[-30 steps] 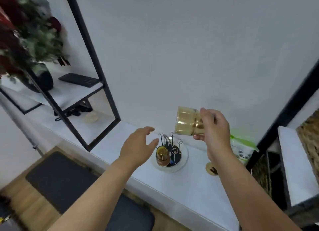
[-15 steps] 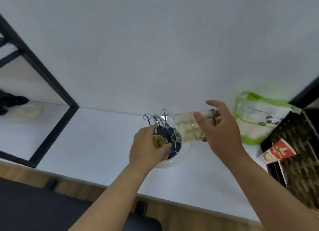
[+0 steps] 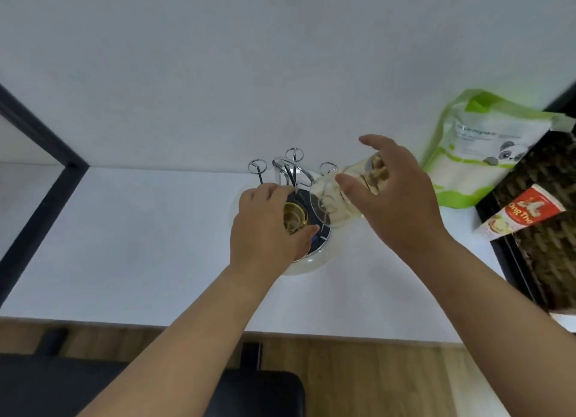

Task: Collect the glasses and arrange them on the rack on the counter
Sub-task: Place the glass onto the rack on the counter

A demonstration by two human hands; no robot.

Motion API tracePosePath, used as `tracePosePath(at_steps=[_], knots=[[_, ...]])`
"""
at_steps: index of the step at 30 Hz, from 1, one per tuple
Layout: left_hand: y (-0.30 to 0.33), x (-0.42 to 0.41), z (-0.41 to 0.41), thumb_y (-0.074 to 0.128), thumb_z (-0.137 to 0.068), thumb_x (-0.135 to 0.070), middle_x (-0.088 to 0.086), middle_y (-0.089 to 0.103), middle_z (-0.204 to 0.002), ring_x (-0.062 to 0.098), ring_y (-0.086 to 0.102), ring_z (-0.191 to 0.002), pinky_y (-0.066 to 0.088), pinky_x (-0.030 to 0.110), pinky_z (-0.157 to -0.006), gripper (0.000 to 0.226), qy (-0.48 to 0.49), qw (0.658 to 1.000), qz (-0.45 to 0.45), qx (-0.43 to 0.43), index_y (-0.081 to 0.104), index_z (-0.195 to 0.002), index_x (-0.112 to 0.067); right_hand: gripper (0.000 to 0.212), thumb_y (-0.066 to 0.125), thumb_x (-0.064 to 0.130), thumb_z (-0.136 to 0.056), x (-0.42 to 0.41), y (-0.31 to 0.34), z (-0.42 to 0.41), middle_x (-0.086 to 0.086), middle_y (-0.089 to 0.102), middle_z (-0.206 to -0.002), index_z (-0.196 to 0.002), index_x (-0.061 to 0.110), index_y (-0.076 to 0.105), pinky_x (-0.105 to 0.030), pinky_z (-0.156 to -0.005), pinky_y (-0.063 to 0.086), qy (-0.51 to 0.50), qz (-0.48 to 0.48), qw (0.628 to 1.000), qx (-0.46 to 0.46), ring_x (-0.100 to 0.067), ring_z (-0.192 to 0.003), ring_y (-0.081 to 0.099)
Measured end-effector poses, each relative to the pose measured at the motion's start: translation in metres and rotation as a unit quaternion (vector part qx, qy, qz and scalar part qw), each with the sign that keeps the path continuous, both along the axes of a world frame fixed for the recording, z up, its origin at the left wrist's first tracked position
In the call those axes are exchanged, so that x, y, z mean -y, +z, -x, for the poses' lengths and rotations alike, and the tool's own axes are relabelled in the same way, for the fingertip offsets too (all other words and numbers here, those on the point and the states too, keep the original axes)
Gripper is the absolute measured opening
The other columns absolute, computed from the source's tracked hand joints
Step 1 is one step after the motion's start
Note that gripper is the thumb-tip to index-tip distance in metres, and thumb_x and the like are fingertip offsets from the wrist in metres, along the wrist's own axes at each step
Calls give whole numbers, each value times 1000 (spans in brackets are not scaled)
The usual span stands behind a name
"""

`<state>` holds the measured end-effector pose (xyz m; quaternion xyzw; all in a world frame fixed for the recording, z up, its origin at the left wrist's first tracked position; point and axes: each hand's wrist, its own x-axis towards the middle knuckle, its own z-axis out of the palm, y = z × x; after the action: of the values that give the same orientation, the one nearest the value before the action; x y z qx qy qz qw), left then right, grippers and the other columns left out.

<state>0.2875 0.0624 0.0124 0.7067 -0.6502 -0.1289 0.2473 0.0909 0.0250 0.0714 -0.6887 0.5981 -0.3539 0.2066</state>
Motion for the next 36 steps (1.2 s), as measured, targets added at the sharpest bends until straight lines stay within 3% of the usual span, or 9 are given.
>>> tracePosePath(at_steps=[5, 12, 17, 24, 31, 36], knots=[[-10, -4, -2, 85, -75, -53, -9, 59, -132, 17, 41, -128, 45, 30, -86, 70, -15, 1000, 18, 8, 60, -136, -29, 63, 76, 45, -89, -3, -10, -2, 4, 54, -112, -146, 31, 53, -35, -82, 47, 20, 16, 998, -55, -17, -100, 56], [-6, -1, -35, 83, -75, -47, -10, 66, -123, 23, 53, -117, 47, 35, -85, 66, -35, 999, -3, 1, 58, -135, -35, 67, 77, 45, -87, -20, -19, -9, 8, 51, -111, -148, 32, 51, -31, -75, 40, 51, 41, 992, -108, -23, -101, 60], [-4, 16, -70, 86, -71, -46, -10, 66, -127, 22, 57, -118, 50, 43, -96, 71, -50, 998, -31, -1, 59, -135, -36, 66, 76, 44, -88, -28, -21, -15, 7, 55, -116, -148, 36, 49, -31, -76, 43, 67, 34, 993, -92, -19, -104, 60], [-2, 38, -84, 88, -72, -43, -12, 67, -128, 19, 58, -118, 51, 40, -97, 77, -88, 996, -33, 5, 56, -141, -35, 71, 74, 49, -88, -31, -22, -40, 5, 56, -129, -151, 35, 44, -31, -77, 42, 109, 38, 987, -113, -20, -112, 60], [-5, 41, -90, 90, -68, -48, -14, 68, -126, 14, 59, -116, 51, 39, -99, 84, -110, 993, -30, -16, 54, -144, -38, 83, 76, 52, -86, -28, -26, -69, 1, 55, -122, -156, 31, 37, -33, -66, 54, 125, 62, 981, -135, -21, -99, 64], [-6, 36, -90, 90, -72, -44, -13, 66, -130, 15, 57, -119, 50, 38, -100, 82, -112, 993, -22, -14, 53, -145, -35, 103, 83, 51, -80, -22, -39, -78, -3, 54, -119, -163, 33, 25, -29, -58, 42, 111, 59, 974, -187, -16, -77, 48]])
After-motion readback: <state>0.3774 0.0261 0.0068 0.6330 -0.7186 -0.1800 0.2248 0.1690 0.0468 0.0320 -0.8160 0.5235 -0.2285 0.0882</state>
